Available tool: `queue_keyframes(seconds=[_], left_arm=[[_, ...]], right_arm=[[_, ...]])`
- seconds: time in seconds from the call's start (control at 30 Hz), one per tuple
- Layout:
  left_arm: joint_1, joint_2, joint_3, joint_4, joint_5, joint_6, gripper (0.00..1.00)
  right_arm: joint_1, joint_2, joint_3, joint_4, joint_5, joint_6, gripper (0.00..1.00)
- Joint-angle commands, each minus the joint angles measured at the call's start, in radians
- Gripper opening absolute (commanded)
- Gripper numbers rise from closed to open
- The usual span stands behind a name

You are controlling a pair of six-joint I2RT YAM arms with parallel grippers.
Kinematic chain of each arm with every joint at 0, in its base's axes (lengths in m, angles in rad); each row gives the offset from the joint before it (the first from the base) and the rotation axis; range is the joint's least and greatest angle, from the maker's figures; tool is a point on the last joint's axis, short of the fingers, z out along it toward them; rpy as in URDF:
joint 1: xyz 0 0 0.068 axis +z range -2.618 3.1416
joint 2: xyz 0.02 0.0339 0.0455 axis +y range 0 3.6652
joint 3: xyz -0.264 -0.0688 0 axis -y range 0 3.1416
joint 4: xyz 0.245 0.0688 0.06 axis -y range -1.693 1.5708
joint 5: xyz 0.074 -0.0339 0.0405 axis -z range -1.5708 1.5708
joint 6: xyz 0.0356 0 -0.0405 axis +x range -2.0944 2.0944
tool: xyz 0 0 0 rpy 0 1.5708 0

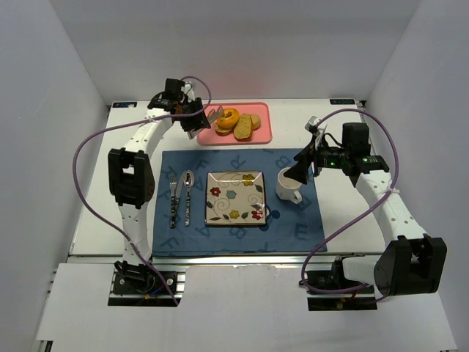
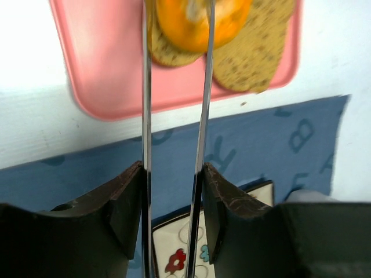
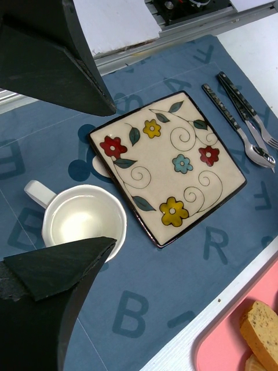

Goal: Place the bread

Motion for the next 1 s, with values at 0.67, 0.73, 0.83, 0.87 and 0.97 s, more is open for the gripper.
queue_keyframes(seconds=[0.67,0.73,0.83,0.87,0.97], left_arm=[[0.02,-0.065,0.0,-0.013,0.036,0.018,0.53],[0.02,-0.059,-0.004,-0.01,0.044,0.019,0.54],[0.019,-0.051,-0.012,-0.005,0.059,0.022,0.54],[0.02,-0.05,-0.015,-0.001,0.064,0.022,0.54],[0.02,-0.039,-0.017,-0.004,0.071,0.027,0.55]], right_arm=[[-0.003,-0.012,-0.007,0.014,-0.016,-0.014,0.89],[-0.003,-0.012,-0.01,0.017,-0.016,-0.014,0.89],[-0.003,-0.013,-0.016,0.018,-0.016,-0.014,0.89],[-0.005,-0.013,-0.016,0.017,-0.016,-0.014,0.89],[-0.003,-0.013,-0.016,0.017,-0.014,-0.014,0.89]])
